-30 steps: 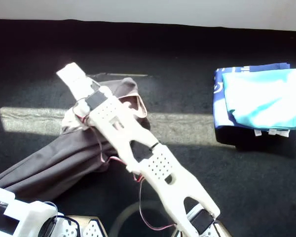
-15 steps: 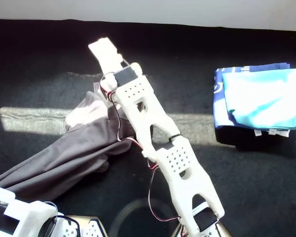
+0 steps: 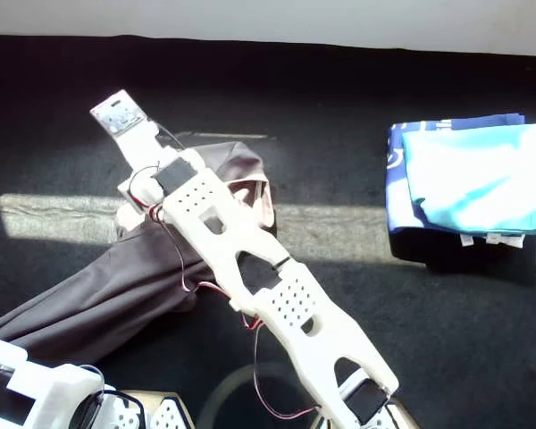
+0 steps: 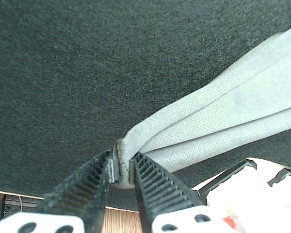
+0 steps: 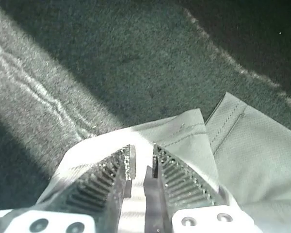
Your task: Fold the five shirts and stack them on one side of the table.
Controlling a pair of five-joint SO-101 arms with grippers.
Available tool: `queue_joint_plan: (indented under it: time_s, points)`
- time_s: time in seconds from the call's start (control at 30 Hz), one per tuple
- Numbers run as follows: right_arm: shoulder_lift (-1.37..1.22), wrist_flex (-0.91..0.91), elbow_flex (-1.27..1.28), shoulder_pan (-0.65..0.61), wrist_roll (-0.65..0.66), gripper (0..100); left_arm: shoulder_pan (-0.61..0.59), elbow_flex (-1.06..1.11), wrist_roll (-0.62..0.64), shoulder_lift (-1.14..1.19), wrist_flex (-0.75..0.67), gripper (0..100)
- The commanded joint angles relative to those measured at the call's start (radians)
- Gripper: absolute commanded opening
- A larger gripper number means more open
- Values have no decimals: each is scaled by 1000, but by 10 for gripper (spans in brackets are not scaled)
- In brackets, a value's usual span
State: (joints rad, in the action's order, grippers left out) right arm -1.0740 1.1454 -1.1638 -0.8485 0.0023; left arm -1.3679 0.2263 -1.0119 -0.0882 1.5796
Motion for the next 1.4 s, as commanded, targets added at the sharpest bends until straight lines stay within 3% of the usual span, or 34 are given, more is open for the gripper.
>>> queue_joint_plan:
  time_s: [0.0,0.17,0.43,0.67,0.87,1.1,1.27,1.37]
  points:
    - [-45,-54,-5,16,8,70,-8,-7,-15,-21,-12,9]
    - [-117,-62,-15,21,11,70,-5,-7,-14,-21,-12,9]
    - [-8,289,-15,30,12,70,-5,-7,-14,-21,-12,9]
    - [148,404,-15,44,12,70,-8,-7,-15,-21,-11,9]
    - [263,328,-7,58,12,70,-10,-7,-15,-21,-11,9]
    - [128,96,-5,125,11,74,-10,-7,-15,-21,-11,9]
    - [35,97,-13,119,11,237,-10,-7,-15,-21,-14,9]
    - [19,91,-13,105,11,241,-7,-5,-15,-19,-14,9]
